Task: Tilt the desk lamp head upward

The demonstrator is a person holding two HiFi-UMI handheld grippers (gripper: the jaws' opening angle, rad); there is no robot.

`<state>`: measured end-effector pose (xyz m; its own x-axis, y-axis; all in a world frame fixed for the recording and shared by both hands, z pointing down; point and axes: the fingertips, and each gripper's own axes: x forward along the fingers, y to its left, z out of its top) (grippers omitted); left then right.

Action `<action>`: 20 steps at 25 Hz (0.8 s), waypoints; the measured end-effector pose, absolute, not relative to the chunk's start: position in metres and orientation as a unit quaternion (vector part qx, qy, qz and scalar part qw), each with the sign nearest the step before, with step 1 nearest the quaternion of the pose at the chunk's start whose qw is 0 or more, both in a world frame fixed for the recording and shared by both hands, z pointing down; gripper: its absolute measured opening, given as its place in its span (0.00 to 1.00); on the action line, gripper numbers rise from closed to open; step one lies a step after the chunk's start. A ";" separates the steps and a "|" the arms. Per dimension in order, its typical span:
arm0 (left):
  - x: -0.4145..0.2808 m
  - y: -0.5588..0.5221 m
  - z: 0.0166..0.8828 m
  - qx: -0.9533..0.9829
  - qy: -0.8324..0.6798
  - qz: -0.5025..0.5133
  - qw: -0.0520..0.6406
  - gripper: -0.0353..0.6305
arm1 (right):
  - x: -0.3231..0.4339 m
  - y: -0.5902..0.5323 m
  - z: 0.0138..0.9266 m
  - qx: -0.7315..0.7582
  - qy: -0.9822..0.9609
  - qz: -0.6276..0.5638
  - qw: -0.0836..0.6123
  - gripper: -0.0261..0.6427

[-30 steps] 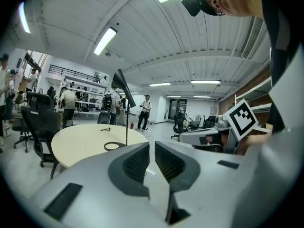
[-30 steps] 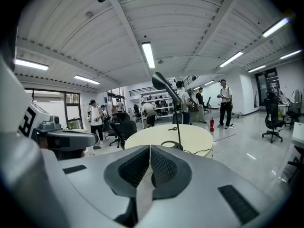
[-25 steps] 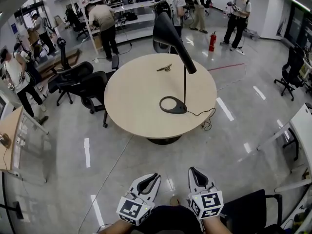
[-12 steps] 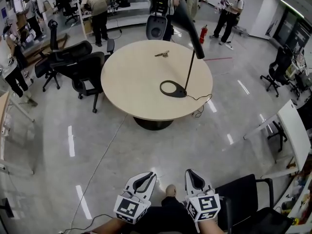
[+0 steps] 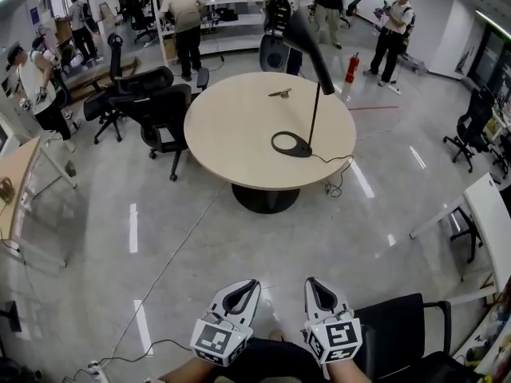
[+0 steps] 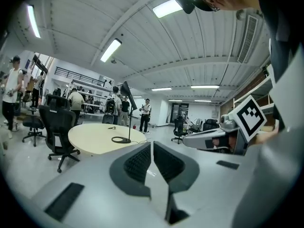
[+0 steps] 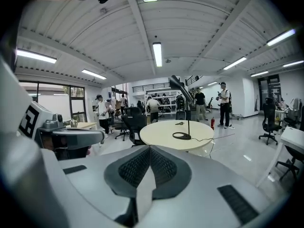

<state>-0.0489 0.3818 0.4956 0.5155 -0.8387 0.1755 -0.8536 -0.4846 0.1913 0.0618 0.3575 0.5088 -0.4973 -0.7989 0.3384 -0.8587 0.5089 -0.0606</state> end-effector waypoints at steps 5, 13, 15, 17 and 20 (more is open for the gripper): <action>-0.013 0.417 0.518 0.849 -0.509 0.052 0.135 0.13 | 0.103 0.390 0.536 0.471 -0.860 0.129 0.146 0.06; 0.013 0.438 0.521 0.836 -0.531 0.052 0.127 0.12 | 0.130 0.410 0.535 0.465 -0.866 0.118 0.141 0.06; 0.015 0.439 0.518 0.834 -0.535 0.052 0.122 0.12 | 0.133 0.413 0.531 0.466 -0.867 0.114 0.137 0.06; 0.016 0.440 0.515 0.833 -0.538 0.053 0.117 0.12 | 0.136 0.413 0.529 0.469 -0.866 0.113 0.134 0.06; 0.015 0.443 0.514 0.831 -0.542 0.054 0.115 0.12 | 0.137 0.416 0.529 0.468 -0.867 0.114 0.131 0.06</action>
